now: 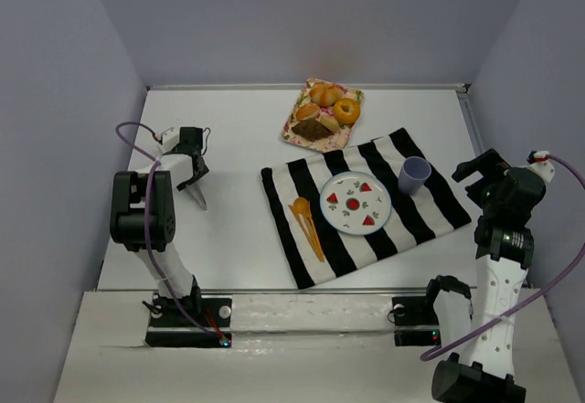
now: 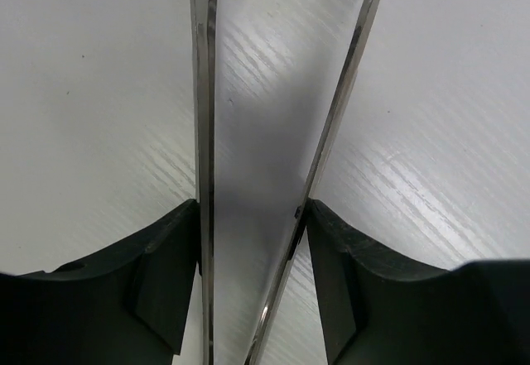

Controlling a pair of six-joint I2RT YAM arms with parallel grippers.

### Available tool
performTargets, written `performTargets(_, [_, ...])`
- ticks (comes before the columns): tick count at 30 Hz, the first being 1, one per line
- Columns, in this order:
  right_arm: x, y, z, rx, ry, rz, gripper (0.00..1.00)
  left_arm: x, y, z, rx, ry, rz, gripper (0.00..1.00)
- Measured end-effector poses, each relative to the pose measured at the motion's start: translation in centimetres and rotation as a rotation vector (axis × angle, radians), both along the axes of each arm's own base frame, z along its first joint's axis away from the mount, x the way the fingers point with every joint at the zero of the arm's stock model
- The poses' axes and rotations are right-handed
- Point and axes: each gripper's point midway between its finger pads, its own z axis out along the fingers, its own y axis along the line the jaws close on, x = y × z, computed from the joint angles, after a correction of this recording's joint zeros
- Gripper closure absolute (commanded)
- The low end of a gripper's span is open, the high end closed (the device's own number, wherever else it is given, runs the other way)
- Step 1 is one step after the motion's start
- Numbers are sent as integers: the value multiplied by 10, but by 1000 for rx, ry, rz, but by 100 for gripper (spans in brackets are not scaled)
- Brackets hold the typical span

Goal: Place the bread

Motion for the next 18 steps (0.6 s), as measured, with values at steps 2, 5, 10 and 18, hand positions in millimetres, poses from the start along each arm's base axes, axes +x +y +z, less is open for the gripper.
performTargets(2, [0,0,0,0,0,-1,0,-1,-2,1,-5,-3,-16,45])
performTargets(5, [0,0,1,-1,-3,-1,0,-8,-7,8,-19,-7,-55,48])
performTargets(10, [-1,0,2,-6,-7,1,0,2,-21,53,-47,-133,-133,53])
performTargets(18, [-2,1,4,-11,-14,1,0,10,-56,133,-145,-381,-295,57])
